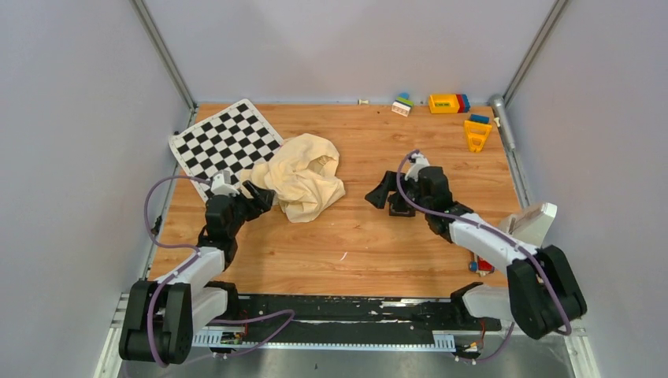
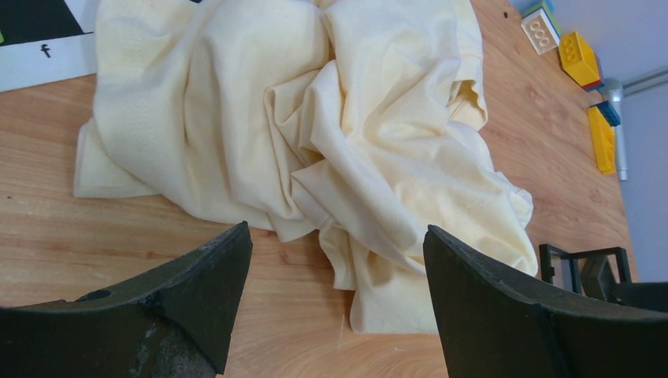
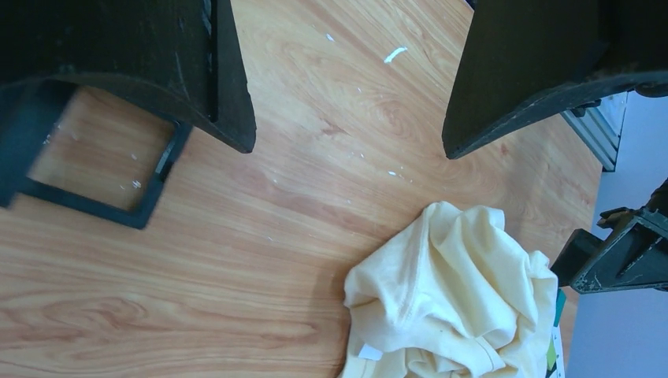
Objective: Remove the brooch from the garment
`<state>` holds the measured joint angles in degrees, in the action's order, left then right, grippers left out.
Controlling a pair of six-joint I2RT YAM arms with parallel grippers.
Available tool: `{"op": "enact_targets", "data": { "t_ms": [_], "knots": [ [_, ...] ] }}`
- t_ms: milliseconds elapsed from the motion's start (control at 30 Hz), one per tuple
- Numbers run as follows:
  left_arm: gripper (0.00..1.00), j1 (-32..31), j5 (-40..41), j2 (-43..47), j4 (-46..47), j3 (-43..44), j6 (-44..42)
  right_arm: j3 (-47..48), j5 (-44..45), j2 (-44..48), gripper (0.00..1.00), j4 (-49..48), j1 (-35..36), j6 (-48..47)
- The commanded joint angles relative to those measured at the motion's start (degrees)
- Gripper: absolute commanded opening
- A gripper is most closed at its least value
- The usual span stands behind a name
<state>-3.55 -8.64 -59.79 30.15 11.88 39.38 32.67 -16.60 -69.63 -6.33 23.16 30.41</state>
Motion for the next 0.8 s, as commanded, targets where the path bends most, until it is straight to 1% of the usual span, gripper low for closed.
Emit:
{"op": "enact_targets", "data": {
  "t_ms": [0, 100, 200, 267, 400, 467, 633, 667, 700, 767],
  "knots": [
    [0.87, -0.77, -1.79, -0.73, 4.34, 2.84, 0.81, 7.91, -1.13, -9.00, 0.88, -3.56, 3.16, 1.90],
    [0.87, -0.96, -2.30, -1.13, 4.77, 3.00, 0.73, 13.81, -2.76, -17.52, 0.85, -2.06, 5.07, 2.98],
    [0.87, -0.93, -2.32, -1.40, 4.80, 3.10, 0.68, 20.01, -2.90, -24.30, 0.84, 1.45, 6.57, 3.56],
    [0.87, -0.98, -2.34, -1.46, 4.68, 3.14, 0.74, 23.24, -3.57, -27.45, 0.84, 2.26, 7.36, 3.95],
    [0.87, -0.95, -2.36, -0.79, 4.41, 3.17, 0.76, 30.42, -1.26, -33.98, 0.83, 5.34, 8.48, 5.53],
    [0.87, -0.93, -2.33, -0.69, 4.27, 3.15, 0.71, 32.91, -0.83, -36.93, 0.81, 5.77, 8.49, 6.92],
    [0.86, -0.95, -2.67, -1.50, 4.86, 3.26, 0.75, 37.90, -3.88, -42.99, 0.63, 4.99, 9.01, 9.03],
    [0.86, -0.94, -2.89, -1.79, 5.08, 3.33, 0.77, 38.84, -4.22, -43.80, 0.57, 5.12, 9.18, 9.09],
    [0.86, -0.93, -3.01, -1.98, 5.22, 3.33, 0.79, 39.55, -4.50, -44.44, 0.49, 5.39, 9.31, 9.13],
    [0.85, -0.93, -3.59, -2.58, 5.61, 3.56, 0.79, 39.52, -4.52, -43.92, 0.26, 5.36, 9.52, 8.99]
  ]
}}
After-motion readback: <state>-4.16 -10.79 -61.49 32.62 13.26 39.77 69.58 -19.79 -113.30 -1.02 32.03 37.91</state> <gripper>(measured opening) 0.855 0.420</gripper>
